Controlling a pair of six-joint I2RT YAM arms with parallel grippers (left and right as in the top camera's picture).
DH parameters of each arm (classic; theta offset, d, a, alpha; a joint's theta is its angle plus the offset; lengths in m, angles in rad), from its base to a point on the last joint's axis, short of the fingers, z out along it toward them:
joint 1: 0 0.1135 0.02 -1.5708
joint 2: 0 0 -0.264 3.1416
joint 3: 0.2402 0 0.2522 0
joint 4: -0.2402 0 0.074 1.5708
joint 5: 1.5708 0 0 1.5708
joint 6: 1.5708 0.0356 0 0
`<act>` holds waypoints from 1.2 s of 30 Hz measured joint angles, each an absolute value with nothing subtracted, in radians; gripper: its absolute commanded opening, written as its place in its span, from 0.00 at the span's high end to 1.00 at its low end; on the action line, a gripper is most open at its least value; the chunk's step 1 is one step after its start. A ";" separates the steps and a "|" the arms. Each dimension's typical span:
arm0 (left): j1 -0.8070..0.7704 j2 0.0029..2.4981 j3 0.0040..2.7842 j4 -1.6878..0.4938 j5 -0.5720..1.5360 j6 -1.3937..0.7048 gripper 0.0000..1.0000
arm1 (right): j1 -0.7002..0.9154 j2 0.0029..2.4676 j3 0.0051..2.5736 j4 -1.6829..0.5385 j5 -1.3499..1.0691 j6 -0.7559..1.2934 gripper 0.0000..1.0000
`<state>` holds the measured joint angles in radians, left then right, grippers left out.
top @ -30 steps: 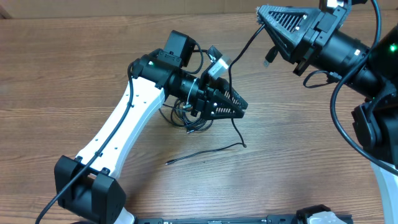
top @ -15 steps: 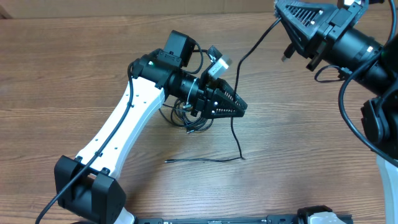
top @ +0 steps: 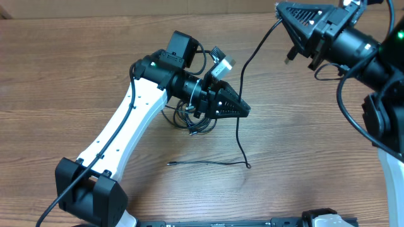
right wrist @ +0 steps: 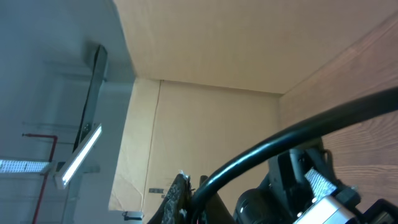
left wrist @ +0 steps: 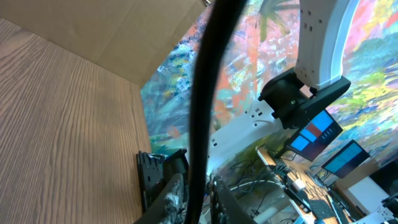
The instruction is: Untangle cables
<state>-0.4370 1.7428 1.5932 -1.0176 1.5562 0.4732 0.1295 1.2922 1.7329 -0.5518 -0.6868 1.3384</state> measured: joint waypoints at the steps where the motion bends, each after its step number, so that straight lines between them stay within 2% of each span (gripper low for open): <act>1: -0.437 1.743 1.593 -1.018 1.556 0.473 0.85 | 0.130 1.298 1.733 -0.553 -0.686 1.338 0.96; 11: -0.437 1.743 1.593 -1.020 1.517 0.443 0.83 | 0.070 1.331 1.733 -0.555 -0.650 1.335 0.96; 17: -0.437 1.743 1.593 -1.020 1.509 0.439 0.96 | 0.026 1.331 1.733 -0.585 -0.654 1.321 0.96; 25: -0.437 1.743 1.593 -1.021 1.506 0.435 0.96 | 0.022 1.331 1.733 -0.599 -0.658 1.270 0.96; 27: -0.437 1.743 1.593 -1.020 1.506 0.435 0.96 | 0.011 1.331 1.733 -0.632 -0.654 1.254 0.96; 31: -0.437 1.743 1.593 -0.985 1.490 0.386 0.96 | -0.023 1.331 1.733 -0.797 -0.584 1.190 0.82; 36: -0.437 1.743 1.593 -0.883 1.313 0.155 0.96 | -0.032 1.331 1.731 -1.031 -0.398 1.080 0.80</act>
<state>-0.4370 1.7428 1.5932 -0.8829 1.3128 0.1547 -0.0319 1.3308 1.7313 -1.0309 -0.3977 1.0798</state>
